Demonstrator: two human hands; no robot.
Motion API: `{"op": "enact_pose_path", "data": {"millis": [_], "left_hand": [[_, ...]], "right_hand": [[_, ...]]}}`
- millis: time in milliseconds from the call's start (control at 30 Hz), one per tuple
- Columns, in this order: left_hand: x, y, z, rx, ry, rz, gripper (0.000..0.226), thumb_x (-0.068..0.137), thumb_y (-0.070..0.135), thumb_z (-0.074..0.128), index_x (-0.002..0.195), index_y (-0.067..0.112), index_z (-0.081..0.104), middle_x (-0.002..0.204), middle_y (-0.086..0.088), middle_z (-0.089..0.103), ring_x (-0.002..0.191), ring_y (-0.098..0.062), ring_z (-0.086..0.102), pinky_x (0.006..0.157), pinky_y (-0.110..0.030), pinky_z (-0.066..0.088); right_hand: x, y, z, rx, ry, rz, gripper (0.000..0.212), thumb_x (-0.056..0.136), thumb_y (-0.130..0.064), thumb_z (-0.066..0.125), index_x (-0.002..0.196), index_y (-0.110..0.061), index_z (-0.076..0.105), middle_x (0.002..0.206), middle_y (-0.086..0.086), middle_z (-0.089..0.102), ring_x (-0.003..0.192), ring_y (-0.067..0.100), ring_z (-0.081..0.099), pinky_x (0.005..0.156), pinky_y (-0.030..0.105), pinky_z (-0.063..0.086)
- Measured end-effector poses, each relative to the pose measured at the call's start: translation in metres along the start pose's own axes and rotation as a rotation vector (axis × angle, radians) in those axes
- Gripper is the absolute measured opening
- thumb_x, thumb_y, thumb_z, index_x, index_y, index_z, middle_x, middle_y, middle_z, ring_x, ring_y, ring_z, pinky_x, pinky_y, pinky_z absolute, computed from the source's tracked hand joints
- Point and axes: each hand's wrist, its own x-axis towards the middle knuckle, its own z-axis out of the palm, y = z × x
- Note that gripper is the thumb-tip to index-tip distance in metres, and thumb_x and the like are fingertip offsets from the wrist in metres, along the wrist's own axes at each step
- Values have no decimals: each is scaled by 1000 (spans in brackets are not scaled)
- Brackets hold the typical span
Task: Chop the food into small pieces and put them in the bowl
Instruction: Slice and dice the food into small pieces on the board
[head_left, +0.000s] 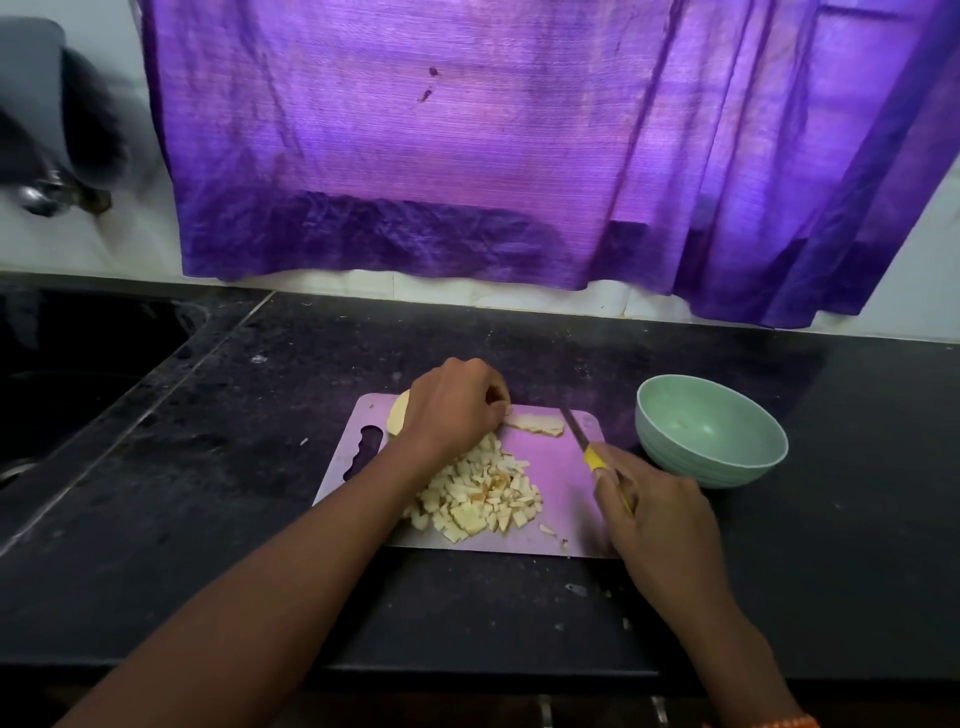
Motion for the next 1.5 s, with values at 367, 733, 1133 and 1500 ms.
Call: {"op": "enact_pose_path", "data": {"millis": [367,733,1133,1500], "left_hand": [[3,-3,6,-8,-104,52,46,93,-1,59,116,31,84,117,10,79,103,-18,72,69,-28,49],[4,-1,-2,-237,-234,142,47,87,-7,52,89,24,87,93,12,80,85,-3,70,84,-35,61],[9,-16,-6,-327,-90,143,43,87,-8,52,85,20,85,88,8,80,80,-6,73,79,-38,63],[9,-17,-11,-200,-250,161,48,83,-9,52,88,23,87,95,10,79,85,-6,69,84,-35,61]], "right_hand": [[8,5,3,59,-157,-73,32,99,-45,57,130,-48,65,68,-13,66,63,6,58,60,31,49],[11,15,6,79,-15,42,36,98,-47,52,132,-44,64,91,-15,74,82,9,67,74,39,58],[2,-21,17,100,-153,-162,36,100,-42,53,134,-42,64,56,-3,51,58,13,54,60,35,52],[-2,-4,5,193,-24,-52,31,97,-34,63,127,-38,72,82,-12,76,71,6,68,69,37,58]]}}
